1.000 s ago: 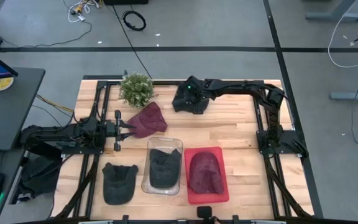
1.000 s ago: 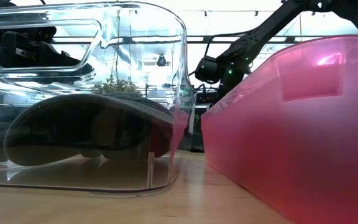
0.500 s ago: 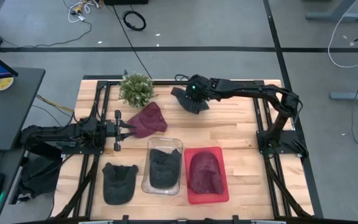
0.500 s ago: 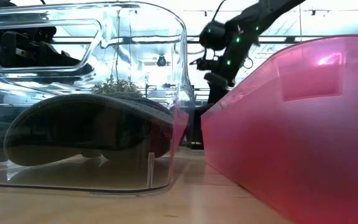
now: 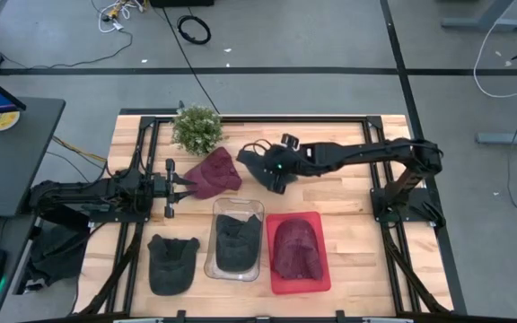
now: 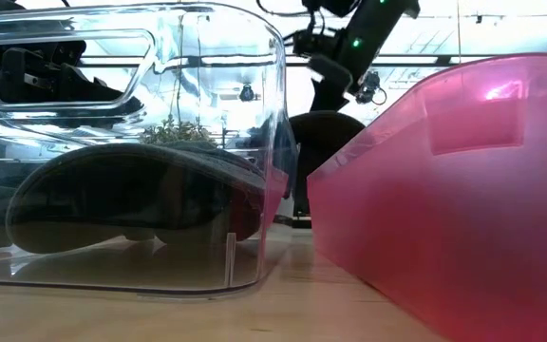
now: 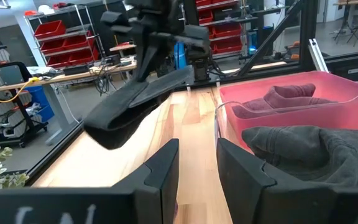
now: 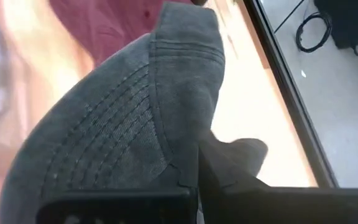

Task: Pick & Place hat
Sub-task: Put the top black cap in the transparent bin

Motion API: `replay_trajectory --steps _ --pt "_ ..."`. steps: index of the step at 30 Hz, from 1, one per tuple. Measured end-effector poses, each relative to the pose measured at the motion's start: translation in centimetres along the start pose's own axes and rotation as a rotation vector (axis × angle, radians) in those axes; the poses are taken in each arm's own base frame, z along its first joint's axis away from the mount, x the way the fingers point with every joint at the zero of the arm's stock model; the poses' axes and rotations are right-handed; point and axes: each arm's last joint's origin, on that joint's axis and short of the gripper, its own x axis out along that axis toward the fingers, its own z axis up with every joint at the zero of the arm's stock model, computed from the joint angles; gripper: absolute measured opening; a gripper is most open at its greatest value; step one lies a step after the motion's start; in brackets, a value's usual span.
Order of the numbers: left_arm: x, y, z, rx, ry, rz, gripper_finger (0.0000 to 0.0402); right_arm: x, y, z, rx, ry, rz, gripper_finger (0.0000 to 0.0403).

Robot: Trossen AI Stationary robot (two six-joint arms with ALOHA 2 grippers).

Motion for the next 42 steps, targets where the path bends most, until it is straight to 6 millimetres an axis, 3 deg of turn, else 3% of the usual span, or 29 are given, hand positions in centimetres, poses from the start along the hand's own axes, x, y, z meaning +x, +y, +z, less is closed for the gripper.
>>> replay_trajectory --steps 27,33,42 --pt "0.0 0.0 0.0 0.0 0.001 0.0 0.0115 -10.3 11.1 0.7 0.294 -0.248 0.057 0.0" --pt "0.0 0.0 0.0 0.0 0.001 0.0 0.0115 -11.3 13.5 1.4 0.294 -0.291 0.094 0.0" --pt "0.0 0.0 0.0 0.0 0.0 0.0 0.0115 -10.9 17.0 3.7 0.289 -0.257 0.109 0.0"
